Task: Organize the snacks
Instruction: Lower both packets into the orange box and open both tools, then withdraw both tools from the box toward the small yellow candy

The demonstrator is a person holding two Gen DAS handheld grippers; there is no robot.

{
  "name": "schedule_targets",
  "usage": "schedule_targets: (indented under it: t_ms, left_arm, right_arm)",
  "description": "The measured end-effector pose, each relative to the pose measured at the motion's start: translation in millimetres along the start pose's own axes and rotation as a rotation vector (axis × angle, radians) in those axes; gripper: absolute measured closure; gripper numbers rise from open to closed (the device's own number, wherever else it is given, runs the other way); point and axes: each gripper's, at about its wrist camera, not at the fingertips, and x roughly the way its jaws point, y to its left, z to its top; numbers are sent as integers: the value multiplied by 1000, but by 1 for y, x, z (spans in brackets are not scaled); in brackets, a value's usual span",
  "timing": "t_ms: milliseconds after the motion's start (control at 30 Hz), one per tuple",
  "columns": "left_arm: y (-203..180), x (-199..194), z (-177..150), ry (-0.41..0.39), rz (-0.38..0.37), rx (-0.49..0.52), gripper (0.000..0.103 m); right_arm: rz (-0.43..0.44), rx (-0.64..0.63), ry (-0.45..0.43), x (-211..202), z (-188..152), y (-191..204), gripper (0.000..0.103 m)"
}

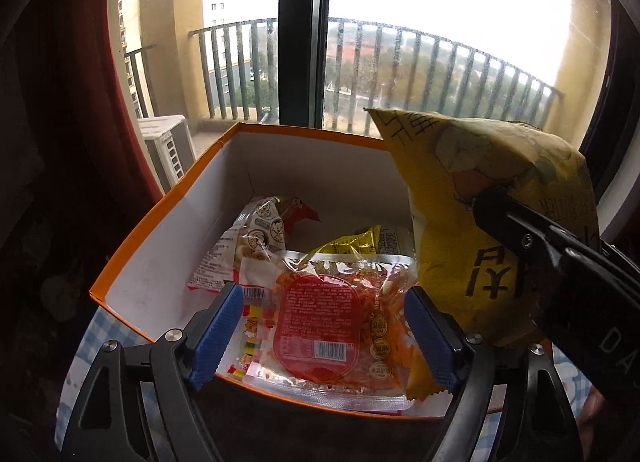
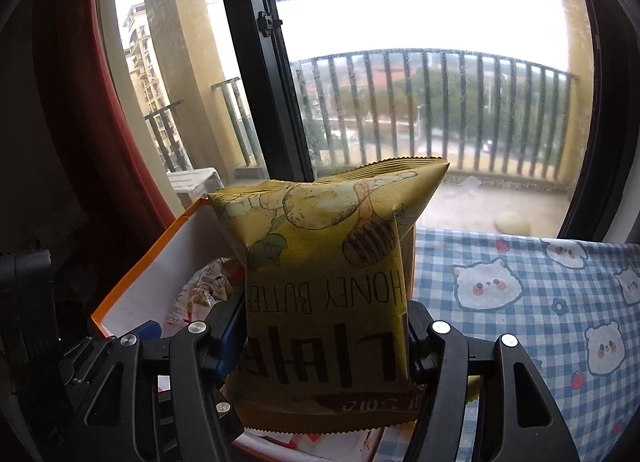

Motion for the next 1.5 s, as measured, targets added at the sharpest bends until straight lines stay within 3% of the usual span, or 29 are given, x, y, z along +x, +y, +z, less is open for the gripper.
schedule_targets:
  t_ms: [400, 600, 833, 900, 967, 1000, 1233, 1500]
  left_arm:
    - [11, -4, 6, -36, 30, 1, 15]
    - [5, 4, 0, -14, 64, 33, 14]
    - [4, -4, -2, -26, 66, 19, 13]
    - [6, -8, -2, -25, 41, 9, 12]
    - [6, -14, -2, -36, 32, -2, 12]
    - [6, -19, -2, -50, 30, -6, 11]
    - [-2, -48, -9, -112, -4, 1, 7]
    - [-19, -74, -25, -163, -66, 11, 2]
  right_arm:
    - [135, 0, 26, 28, 3, 28, 45]
    - [132, 64, 100, 52, -1, 13, 51]
    - [178, 140, 131, 35, -2, -1, 49]
    - [180, 131, 102, 24, -2, -1, 39]
    - [130, 103, 57, 10, -3, -1, 25]
    - [106, 94, 30, 5, -3, -1, 23]
    - [68, 69, -2, -29, -4, -7, 21]
    - [-7, -14, -68, -76, -11, -12, 10]
